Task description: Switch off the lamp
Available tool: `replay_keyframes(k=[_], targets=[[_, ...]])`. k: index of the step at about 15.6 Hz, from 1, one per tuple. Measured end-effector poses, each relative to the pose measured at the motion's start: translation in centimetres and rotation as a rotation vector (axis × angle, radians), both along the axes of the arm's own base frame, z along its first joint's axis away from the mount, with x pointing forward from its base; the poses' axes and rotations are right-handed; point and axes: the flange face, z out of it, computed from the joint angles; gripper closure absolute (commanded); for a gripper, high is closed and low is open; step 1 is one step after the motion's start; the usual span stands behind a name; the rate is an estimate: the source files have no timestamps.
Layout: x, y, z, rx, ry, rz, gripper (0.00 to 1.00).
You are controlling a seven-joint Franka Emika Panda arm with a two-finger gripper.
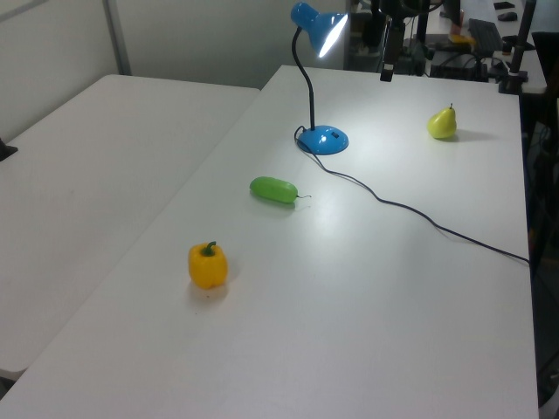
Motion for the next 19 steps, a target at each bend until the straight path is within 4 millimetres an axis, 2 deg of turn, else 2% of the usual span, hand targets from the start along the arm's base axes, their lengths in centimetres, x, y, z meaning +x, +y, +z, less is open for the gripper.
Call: replay_keyframes(k=[9,11,19], targets=[[0.01,-0.09,0.0,0.0,0.0,-0.002,0.0],[0.01,-0.09,0.0,0.0,0.0,-0.002,0.08],[0.01,-0.09,0.01,0.0,-0.001,0.001,0.96]])
